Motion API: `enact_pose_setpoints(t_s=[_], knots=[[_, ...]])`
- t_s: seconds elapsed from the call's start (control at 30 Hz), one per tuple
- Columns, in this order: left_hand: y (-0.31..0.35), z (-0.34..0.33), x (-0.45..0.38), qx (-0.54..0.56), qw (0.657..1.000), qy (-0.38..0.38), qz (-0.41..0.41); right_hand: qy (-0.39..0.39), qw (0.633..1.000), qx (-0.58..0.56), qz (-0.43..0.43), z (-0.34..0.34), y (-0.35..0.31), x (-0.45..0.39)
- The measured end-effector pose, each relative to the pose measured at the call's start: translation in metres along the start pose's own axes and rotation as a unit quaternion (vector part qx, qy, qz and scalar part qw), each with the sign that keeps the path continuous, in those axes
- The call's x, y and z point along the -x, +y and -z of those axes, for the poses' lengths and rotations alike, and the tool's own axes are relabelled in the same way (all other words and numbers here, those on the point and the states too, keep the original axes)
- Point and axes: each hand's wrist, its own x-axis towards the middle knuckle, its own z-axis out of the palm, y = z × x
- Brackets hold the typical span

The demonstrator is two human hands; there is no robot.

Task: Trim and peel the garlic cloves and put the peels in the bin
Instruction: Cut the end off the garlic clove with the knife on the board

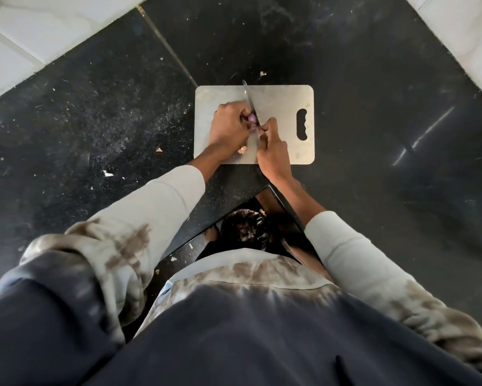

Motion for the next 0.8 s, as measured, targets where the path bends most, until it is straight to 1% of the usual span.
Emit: enact_pose_setpoints(t_s=[0.17,0.27,0.4,0.57,0.63,0.8], knots=[[-0.003,0.000,0.000,-0.019,1.000,0.002,-0.006,0.018,0.999,0.033,0.034,0.001,0.013,0.019],[-0.001,-0.001,0.004,-0.025,1.000,-0.001,-0.015,0.030,0.998,0.039,0.034,-0.003,0.013,0.022],[0.001,0.000,0.003,-0.040,0.999,-0.006,-0.017,0.024,0.999,0.014,0.025,0.001,0.013,0.025],[-0.009,0.007,-0.001,-0.077,0.995,-0.026,-0.051,0.056,0.998,-0.025,0.018,0.017,0.008,0.025],[-0.019,0.011,-0.002,-0.091,0.994,-0.028,-0.056,0.056,0.998,-0.025,0.012,0.021,0.005,0.022],[-0.029,0.033,0.004,-0.066,0.997,-0.015,-0.027,0.032,0.999,-0.008,0.022,0.025,0.002,0.017]])
